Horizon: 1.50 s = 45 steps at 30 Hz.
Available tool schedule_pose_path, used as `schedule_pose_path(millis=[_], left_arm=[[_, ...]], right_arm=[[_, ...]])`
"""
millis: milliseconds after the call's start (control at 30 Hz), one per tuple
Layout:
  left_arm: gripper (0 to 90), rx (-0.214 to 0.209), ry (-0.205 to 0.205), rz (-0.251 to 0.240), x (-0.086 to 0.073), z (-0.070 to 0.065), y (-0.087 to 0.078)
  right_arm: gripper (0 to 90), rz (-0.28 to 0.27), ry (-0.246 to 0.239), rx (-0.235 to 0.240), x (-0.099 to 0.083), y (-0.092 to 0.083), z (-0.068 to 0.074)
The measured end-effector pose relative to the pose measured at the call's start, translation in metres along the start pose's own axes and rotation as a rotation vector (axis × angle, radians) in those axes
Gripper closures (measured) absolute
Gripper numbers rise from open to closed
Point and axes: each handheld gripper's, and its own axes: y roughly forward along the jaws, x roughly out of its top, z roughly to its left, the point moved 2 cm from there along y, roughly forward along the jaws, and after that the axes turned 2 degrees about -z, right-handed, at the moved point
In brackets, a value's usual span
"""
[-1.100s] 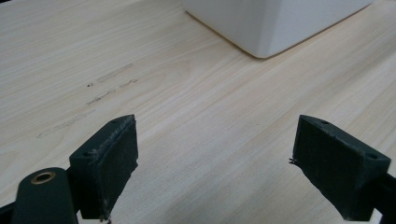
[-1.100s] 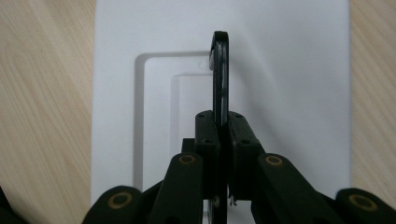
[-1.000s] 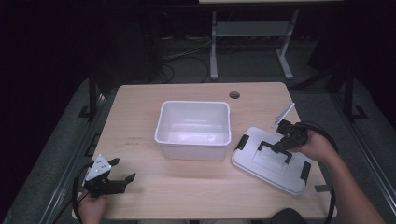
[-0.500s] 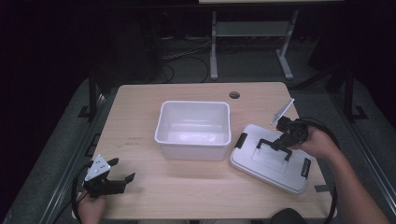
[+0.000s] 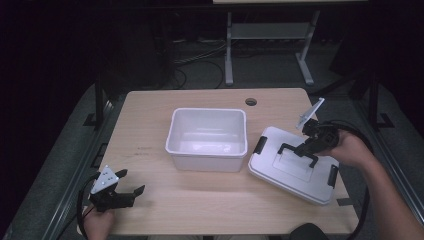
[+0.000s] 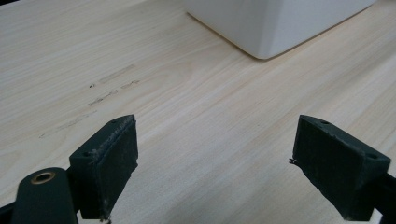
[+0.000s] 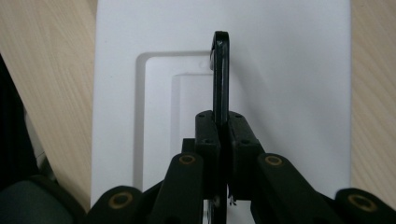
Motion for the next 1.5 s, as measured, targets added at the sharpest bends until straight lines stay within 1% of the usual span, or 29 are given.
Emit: schedule_pose_path(millis=[33, 133, 333, 400, 567, 667, 900, 1067, 1133, 1233, 1300, 1500], left_arm=[[13.4, -0.001, 0.001, 0.001, 0.0, 0.0, 0.0], [13.4, -0.003, 0.002, 0.002, 0.0, 0.0, 0.001], [13.4, -0.002, 0.008, 0.004, 0.0, 0.0, 0.0], [13.4, -0.002, 0.008, 0.004, 0.0, 0.0, 0.0], [13.4, -0.002, 0.007, 0.003, 0.001, 0.0, 0.001], [13.4, -0.002, 0.006, 0.002, 0.0, 0.0, 0.001], [13.4, -0.003, 0.005, -0.001, 0.001, 0.0, 0.001], [13.4, -0.003, 0.004, -0.003, 0.001, 0.001, 0.001], [13.4, -0.003, 0.003, -0.002, 0.001, 0.001, 0.001], [13.4, -0.004, 0.006, -0.002, 0.001, 0.001, 0.0], [13.4, -0.003, 0.004, -0.003, 0.0, 0.002, 0.0], [13.4, -0.004, 0.001, -0.007, 0.0, 0.002, 0.0]], right_arm=[[84.7, -0.004, -0.003, -0.004, 0.0, -0.005, 0.001], [84.7, -0.005, -0.004, -0.009, 0.0, -0.01, 0.002], [84.7, -0.012, -0.007, -0.02, 0.001, -0.025, 0.005], [84.7, -0.013, -0.015, -0.023, 0.003, -0.031, 0.005], [84.7, -0.018, -0.029, -0.029, 0.009, -0.043, 0.009], [84.7, -0.009, -0.042, -0.035, 0.014, -0.05, 0.012], [84.7, -0.015, -0.062, -0.041, 0.025, -0.065, 0.017], [84.7, -0.019, -0.086, -0.05, 0.037, -0.075, 0.022], [84.7, -0.024, -0.103, -0.063, 0.044, -0.078, 0.024], [84.7, -0.037, -0.126, -0.063, 0.057, -0.08, 0.028], [84.7, -0.044, -0.147, -0.064, 0.066, -0.08, 0.03], [84.7, -0.039, -0.189, -0.048, 0.092, -0.074, 0.037]])
